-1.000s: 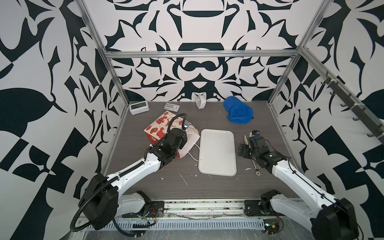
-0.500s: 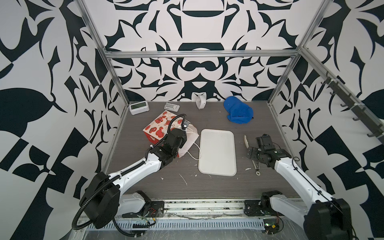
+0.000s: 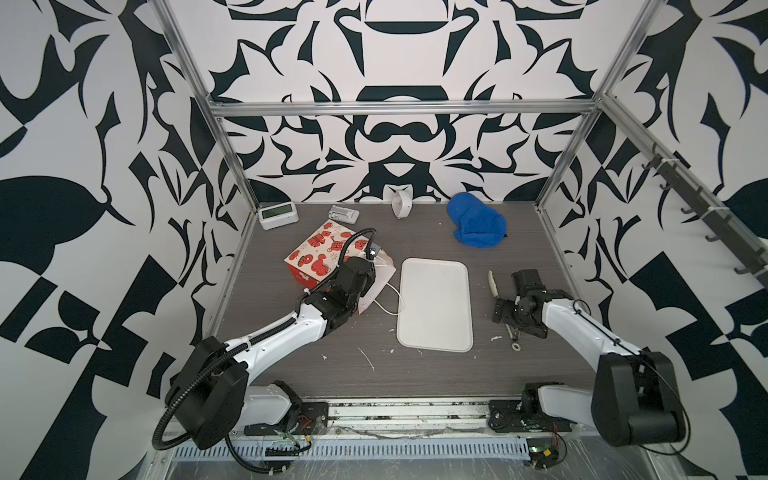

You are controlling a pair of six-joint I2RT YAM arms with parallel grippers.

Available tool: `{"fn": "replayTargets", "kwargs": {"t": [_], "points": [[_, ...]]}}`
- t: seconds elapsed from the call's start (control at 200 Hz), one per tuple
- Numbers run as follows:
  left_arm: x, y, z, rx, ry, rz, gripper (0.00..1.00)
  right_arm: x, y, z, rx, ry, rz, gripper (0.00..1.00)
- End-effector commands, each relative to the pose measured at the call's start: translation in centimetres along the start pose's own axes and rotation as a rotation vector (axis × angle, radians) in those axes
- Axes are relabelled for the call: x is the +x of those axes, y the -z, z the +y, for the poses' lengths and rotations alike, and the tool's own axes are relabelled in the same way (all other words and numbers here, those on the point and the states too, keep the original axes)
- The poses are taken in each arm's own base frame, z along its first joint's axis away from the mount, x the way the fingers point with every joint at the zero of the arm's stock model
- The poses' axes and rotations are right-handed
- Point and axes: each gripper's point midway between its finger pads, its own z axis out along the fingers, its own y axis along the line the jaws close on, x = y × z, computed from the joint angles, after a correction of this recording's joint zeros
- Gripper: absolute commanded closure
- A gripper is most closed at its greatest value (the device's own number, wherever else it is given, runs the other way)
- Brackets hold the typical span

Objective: Take the fake bread out of the paper bag
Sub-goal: 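Lower the right gripper onto the metal tongs and grasp their handles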

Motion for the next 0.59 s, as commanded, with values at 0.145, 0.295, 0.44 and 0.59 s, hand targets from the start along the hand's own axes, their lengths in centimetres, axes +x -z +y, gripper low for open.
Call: {"fn": "replayTargets", "kwargs": {"t": [0.145,0.295,0.44,0.59], "points": [[-0.8,-0.6,0.5,-0.026,-0.033,0.052,0.9,-1.8,-0.9,2.6,-0.091,0.008,0.023,0.03],[-0.8,-1.1,0.2,-0.025,-0.058,0.063,0.89,-1.8,-1.0,2.7,-0.093,0.009,0.023,0.03],[-0.9,-1.6,-0.2,-0.047,-0.123,0.096,0.87,-1.7,-1.4,3.0,-0.1,0.015,0.043,0.04],[-0.7,-2.2,-0.4,-0.074,-0.163,0.118,0.86,-1.5,-1.9,3.3,-0.105,0.022,0.074,0.16]]}}
